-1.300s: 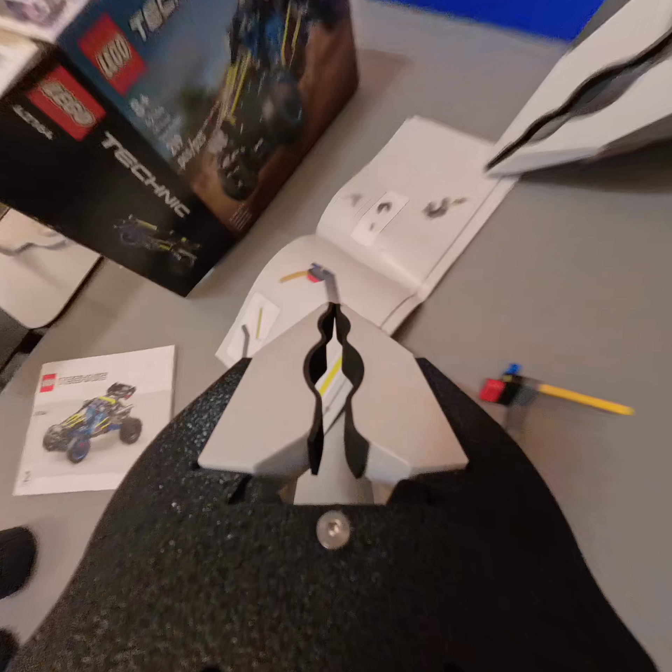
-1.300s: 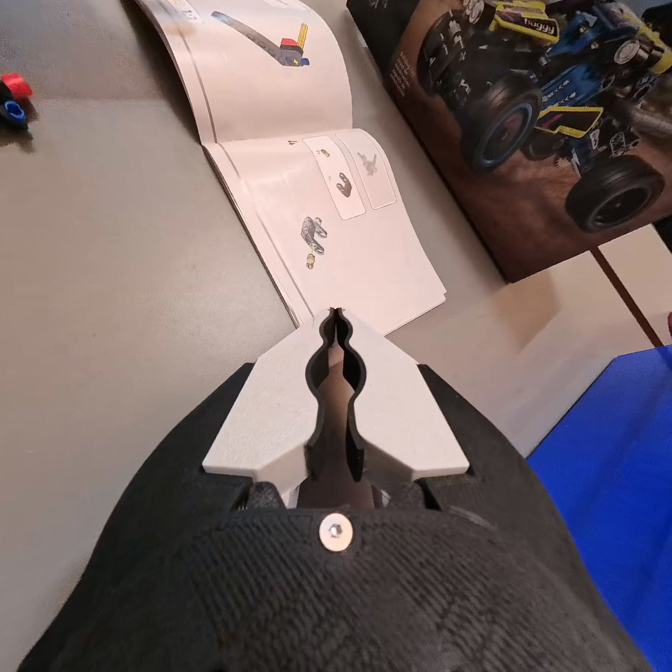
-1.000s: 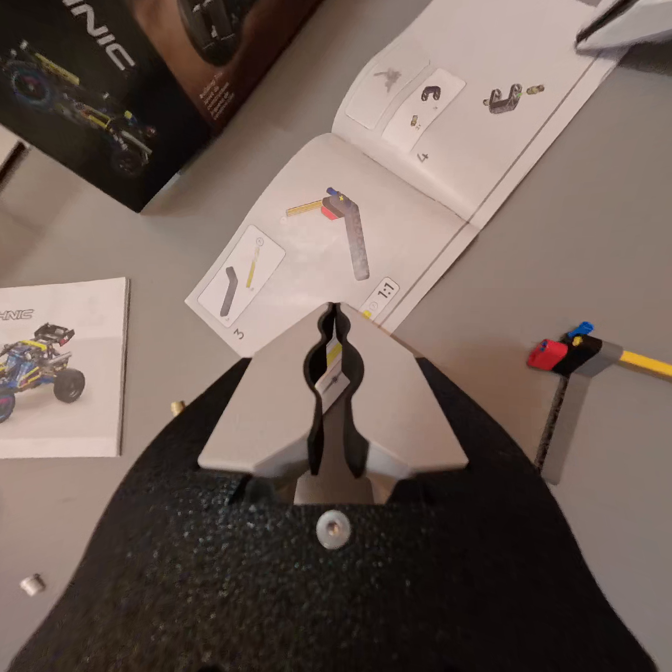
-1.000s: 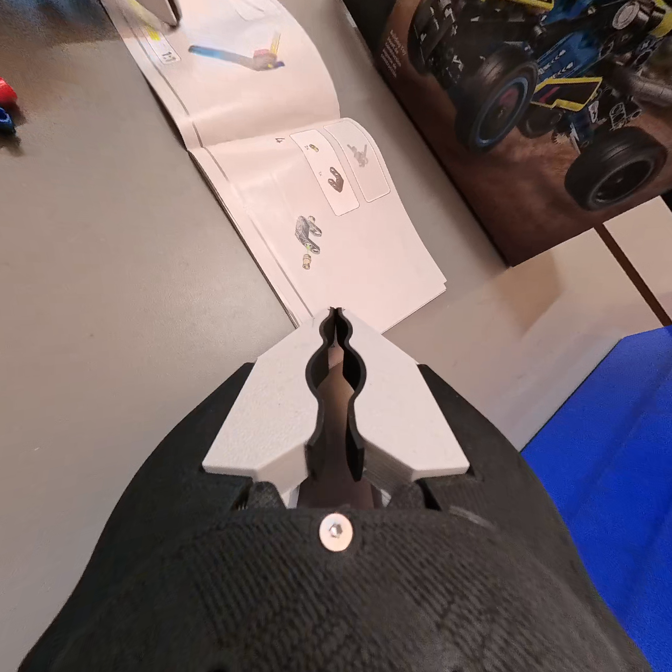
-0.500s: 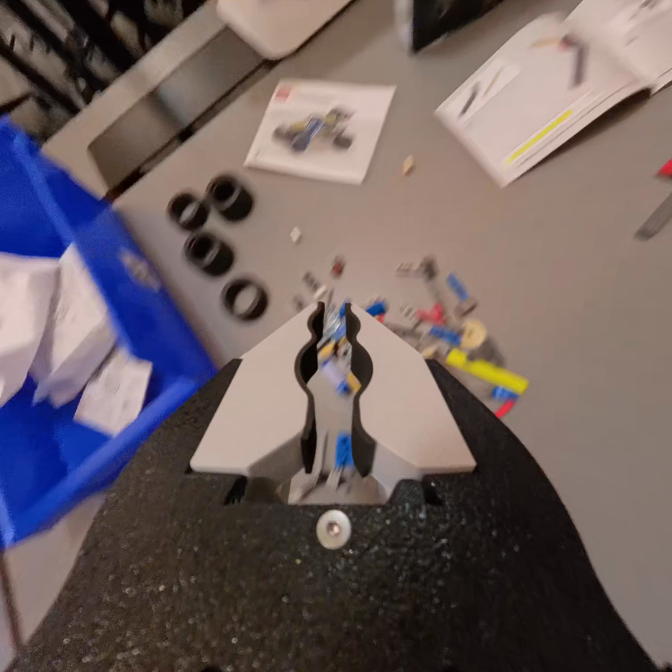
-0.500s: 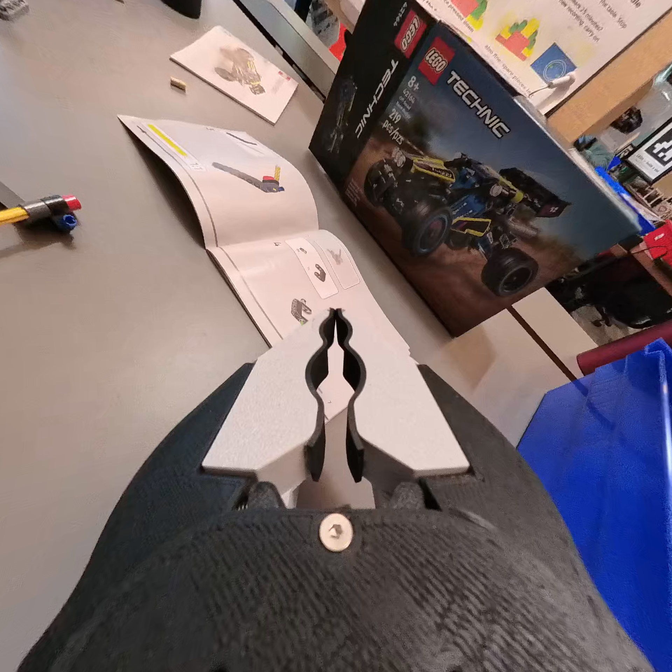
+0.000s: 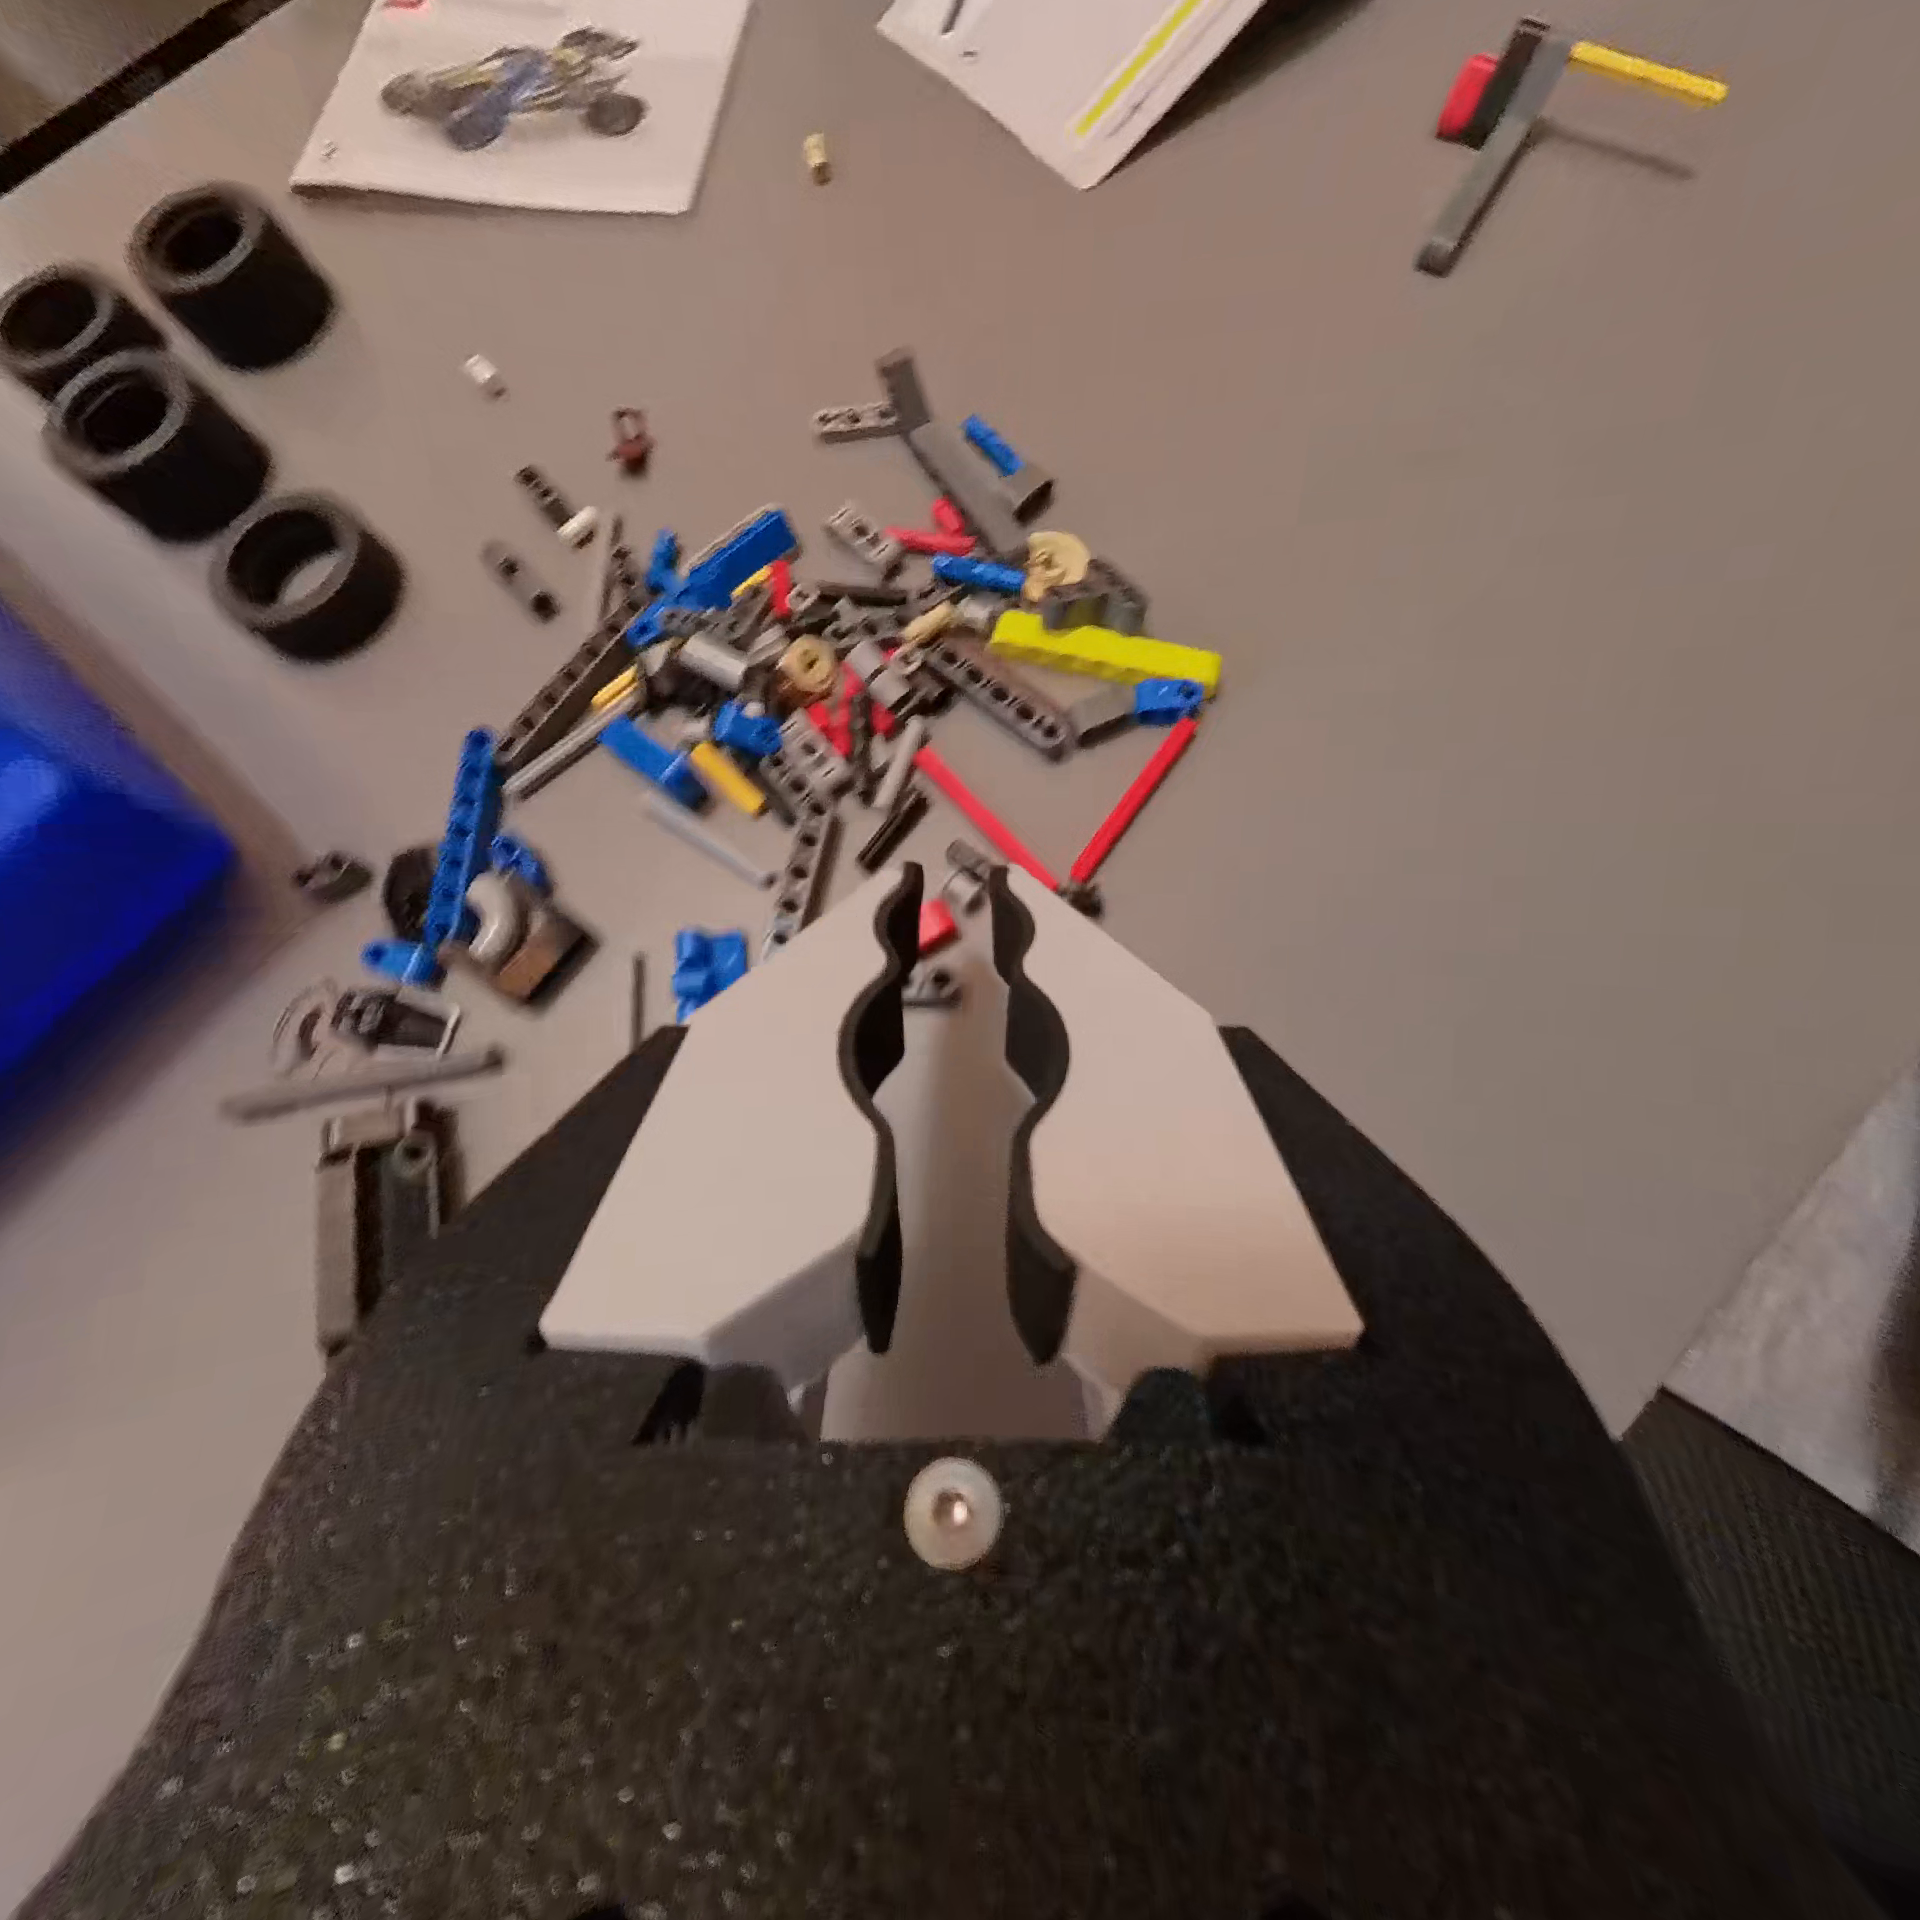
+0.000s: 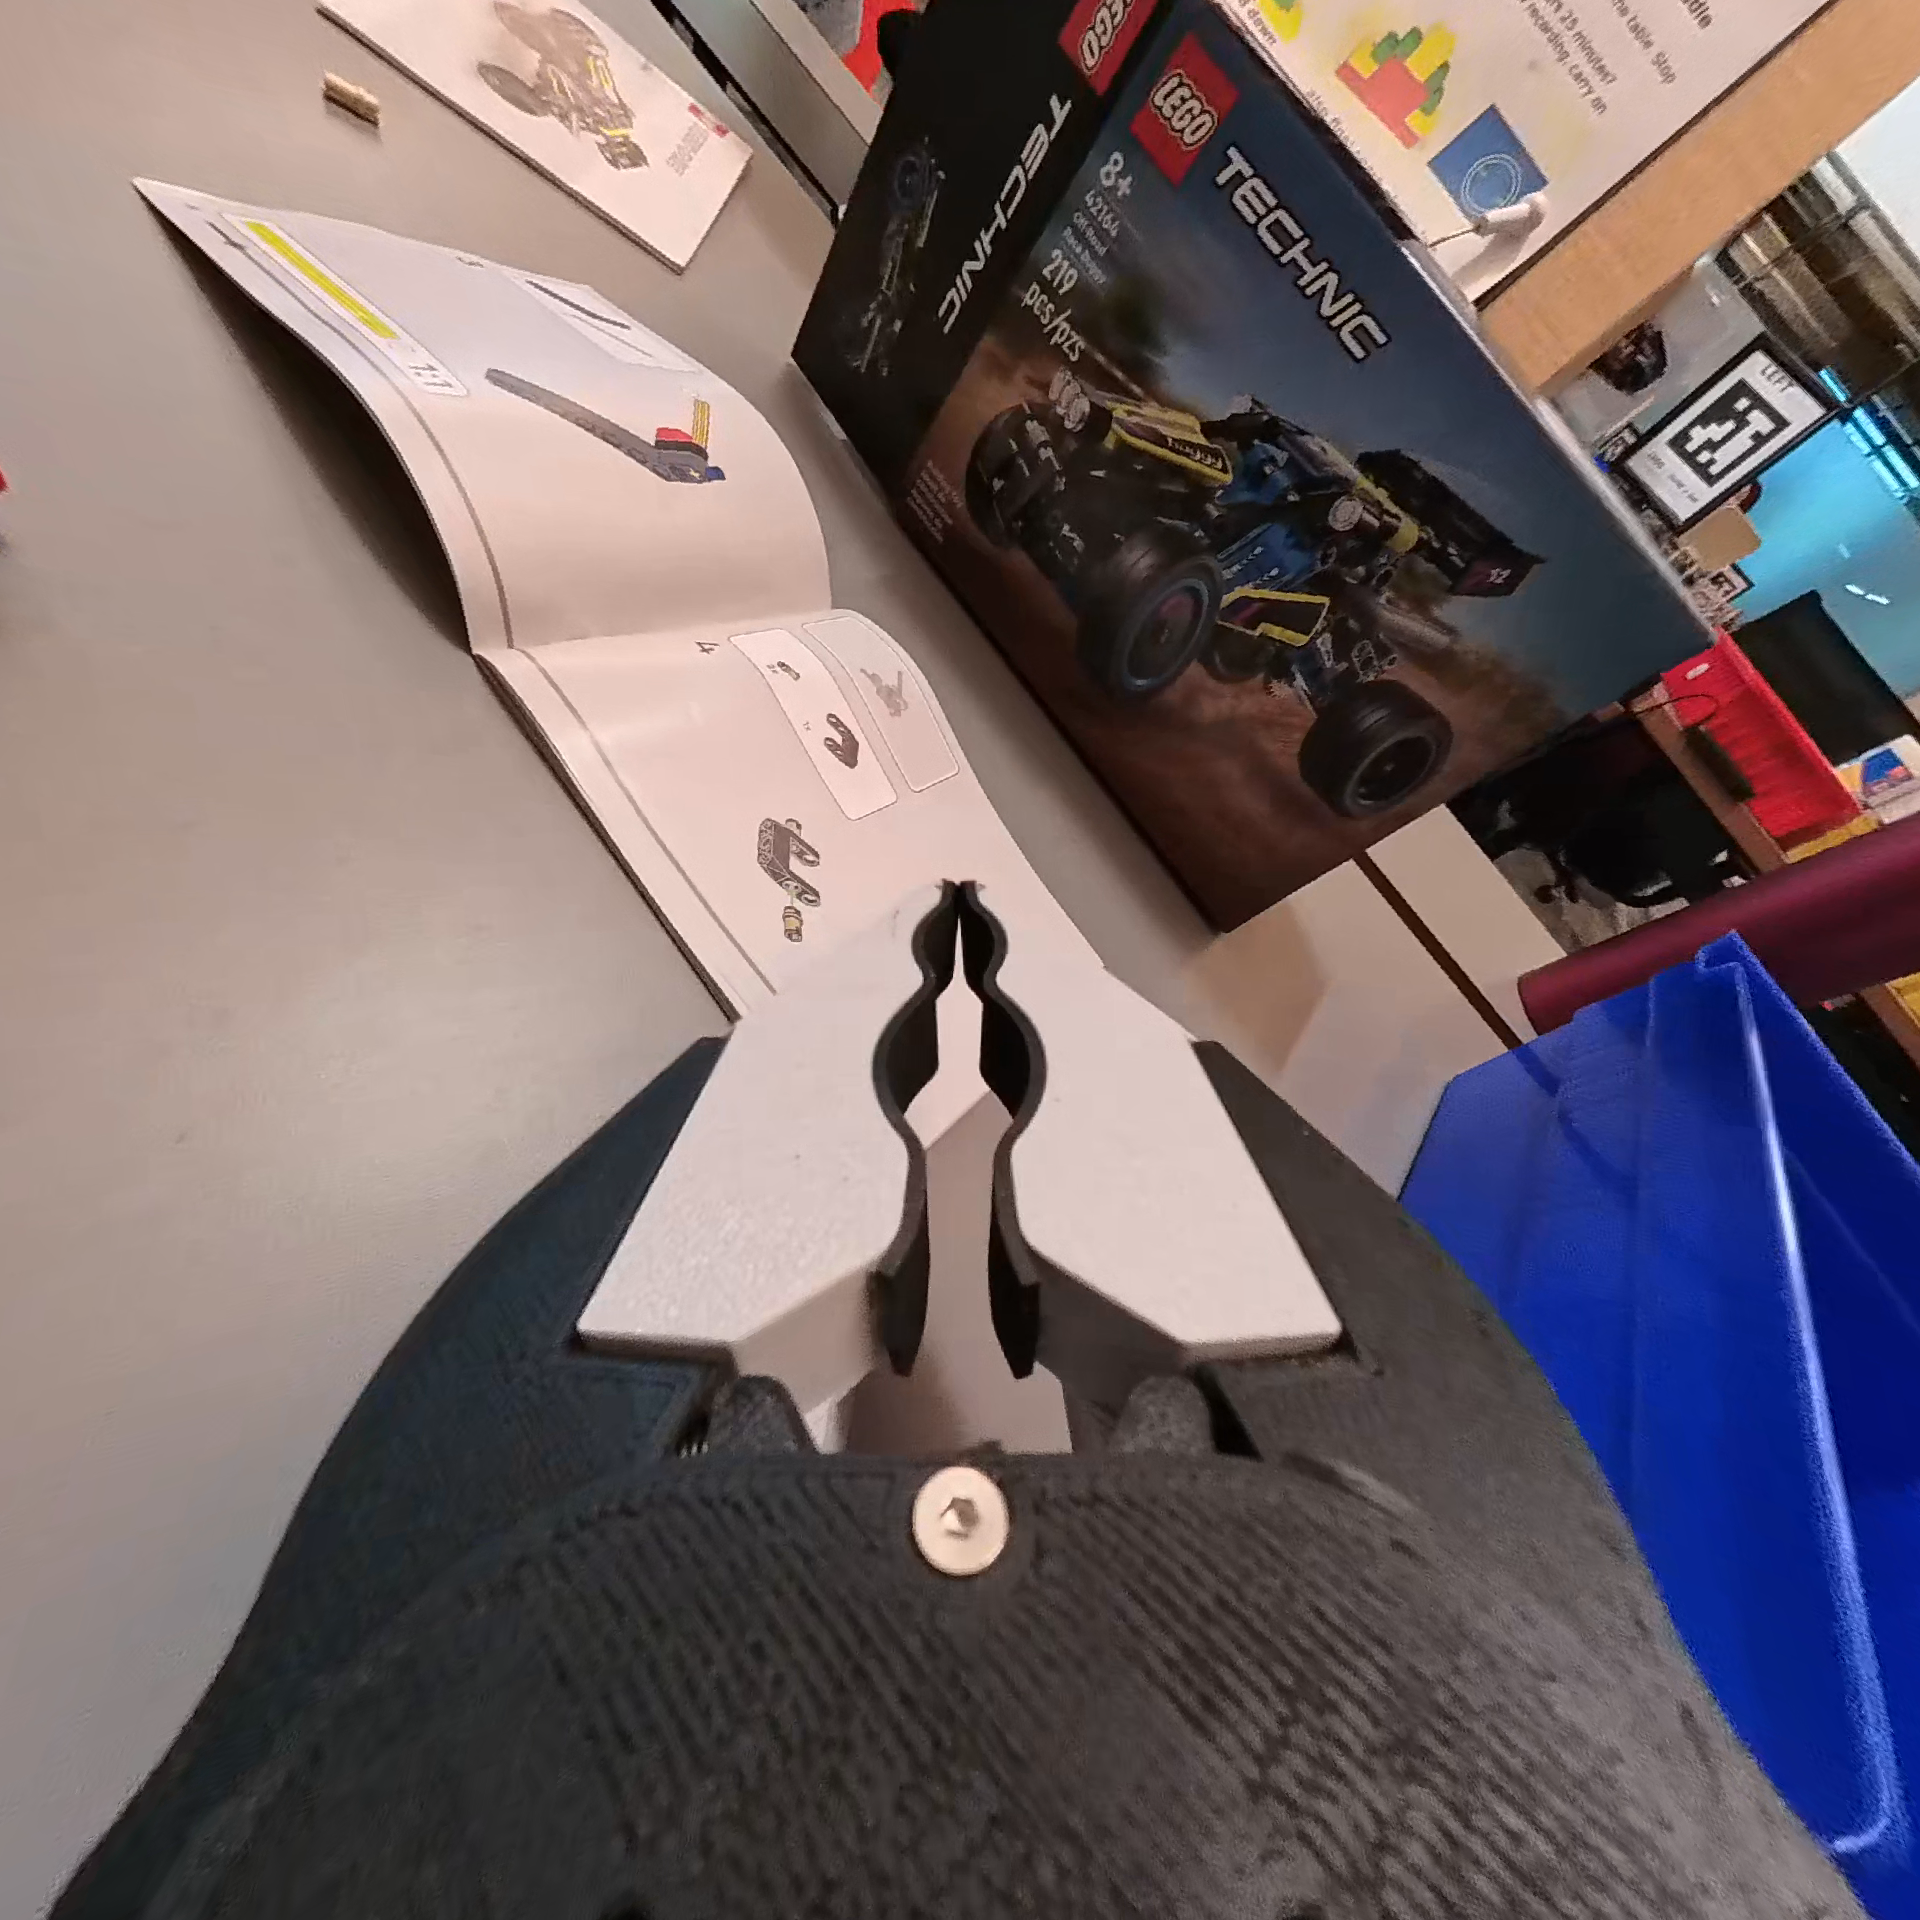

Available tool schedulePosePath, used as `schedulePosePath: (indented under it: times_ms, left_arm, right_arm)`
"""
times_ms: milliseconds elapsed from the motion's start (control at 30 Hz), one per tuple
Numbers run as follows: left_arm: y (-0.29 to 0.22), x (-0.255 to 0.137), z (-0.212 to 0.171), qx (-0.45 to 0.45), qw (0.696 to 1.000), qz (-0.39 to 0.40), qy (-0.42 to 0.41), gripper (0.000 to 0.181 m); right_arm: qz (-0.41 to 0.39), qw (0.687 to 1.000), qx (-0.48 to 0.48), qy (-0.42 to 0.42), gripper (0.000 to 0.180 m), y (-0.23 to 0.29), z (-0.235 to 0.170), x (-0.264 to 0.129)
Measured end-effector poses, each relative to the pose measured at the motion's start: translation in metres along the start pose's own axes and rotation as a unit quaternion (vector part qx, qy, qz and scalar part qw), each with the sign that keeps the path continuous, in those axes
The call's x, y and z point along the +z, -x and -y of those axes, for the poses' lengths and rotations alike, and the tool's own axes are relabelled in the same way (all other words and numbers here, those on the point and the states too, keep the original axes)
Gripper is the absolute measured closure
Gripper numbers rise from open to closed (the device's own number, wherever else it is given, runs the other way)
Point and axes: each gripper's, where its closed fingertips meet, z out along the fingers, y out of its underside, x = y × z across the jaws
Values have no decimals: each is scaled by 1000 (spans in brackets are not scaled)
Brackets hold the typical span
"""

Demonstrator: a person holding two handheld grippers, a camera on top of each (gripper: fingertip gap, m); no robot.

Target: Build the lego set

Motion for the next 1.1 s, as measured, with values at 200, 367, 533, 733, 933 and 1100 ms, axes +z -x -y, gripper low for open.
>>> schedulePosePath:
  times_ms: [200,367,533,733,933,1100]
  left_arm:
    - [-22,35,17,50,998,-36,6,171]
    - [-13,43,22,54,998,-36,4,171]
    - [6,49,26,30,999,-5,11,170]
    - [8,66,31,51,998,-2,24,169]
    - [4,74,30,34,998,-41,25,177]
    - [5,75,32,43,998,-32,20,177]
  right_arm:
    - [-3,1000,-21,13,180,3,-4,3]
    - [-8,1000,-22,15,180,1,-4,3]
    - [-8,1000,-18,18,174,1,-5,4]
    - [-1,1000,-19,19,175,3,-5,5]
    - [7,999,-23,21,175,5,-6,5]
    - [11,999,-23,22,175,6,-6,6]
